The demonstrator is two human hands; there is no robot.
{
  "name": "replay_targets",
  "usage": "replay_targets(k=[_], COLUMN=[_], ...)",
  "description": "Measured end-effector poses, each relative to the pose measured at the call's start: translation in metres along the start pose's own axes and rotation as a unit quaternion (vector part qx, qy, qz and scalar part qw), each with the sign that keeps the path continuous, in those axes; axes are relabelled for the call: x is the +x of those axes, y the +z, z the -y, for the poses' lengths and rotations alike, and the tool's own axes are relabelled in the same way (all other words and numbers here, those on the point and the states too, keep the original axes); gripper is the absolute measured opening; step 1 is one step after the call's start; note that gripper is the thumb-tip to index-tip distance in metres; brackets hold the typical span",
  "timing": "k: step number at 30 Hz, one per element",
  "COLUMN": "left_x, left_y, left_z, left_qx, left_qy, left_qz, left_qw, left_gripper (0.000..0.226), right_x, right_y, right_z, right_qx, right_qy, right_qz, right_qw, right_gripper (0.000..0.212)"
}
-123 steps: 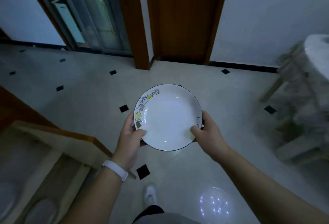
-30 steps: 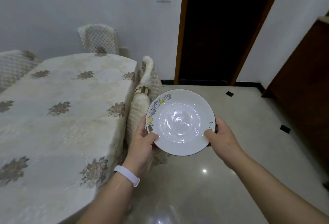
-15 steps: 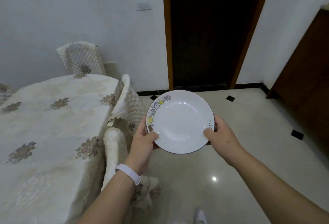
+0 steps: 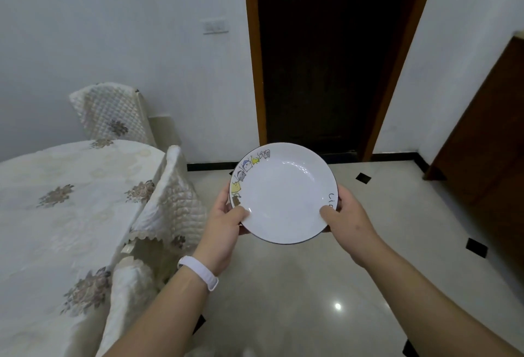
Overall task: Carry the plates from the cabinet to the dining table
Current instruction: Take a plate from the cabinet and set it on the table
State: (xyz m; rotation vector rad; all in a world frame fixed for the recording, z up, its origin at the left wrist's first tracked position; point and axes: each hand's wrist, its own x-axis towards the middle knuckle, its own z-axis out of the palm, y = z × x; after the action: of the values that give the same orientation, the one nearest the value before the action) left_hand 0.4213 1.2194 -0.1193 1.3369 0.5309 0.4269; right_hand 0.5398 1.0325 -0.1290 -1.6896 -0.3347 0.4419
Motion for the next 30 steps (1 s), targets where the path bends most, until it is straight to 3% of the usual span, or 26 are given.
replay_targets(k=[17, 30], left_x=[0.222, 0.305], left_y=[-0.104, -0.247], left_z=[-0.008, -0.041], left_qx=[-0.063, -0.123], left_qy=[-0.001, 0.024], left_qz=[-0.078, -0.232], left_qw=[0.995, 0.965], left_gripper=[0.069, 0.068], right_x=[0.229, 0.369], right_y=[0.135, 0.318], right_z=[0.035, 0.063], right_qx=[-0.098, -0.102], right_qy=[-0.005, -0.027], right_qz=[0.072, 0.255], right_qw=[0.993, 0.961], right_gripper=[0.047, 0.049])
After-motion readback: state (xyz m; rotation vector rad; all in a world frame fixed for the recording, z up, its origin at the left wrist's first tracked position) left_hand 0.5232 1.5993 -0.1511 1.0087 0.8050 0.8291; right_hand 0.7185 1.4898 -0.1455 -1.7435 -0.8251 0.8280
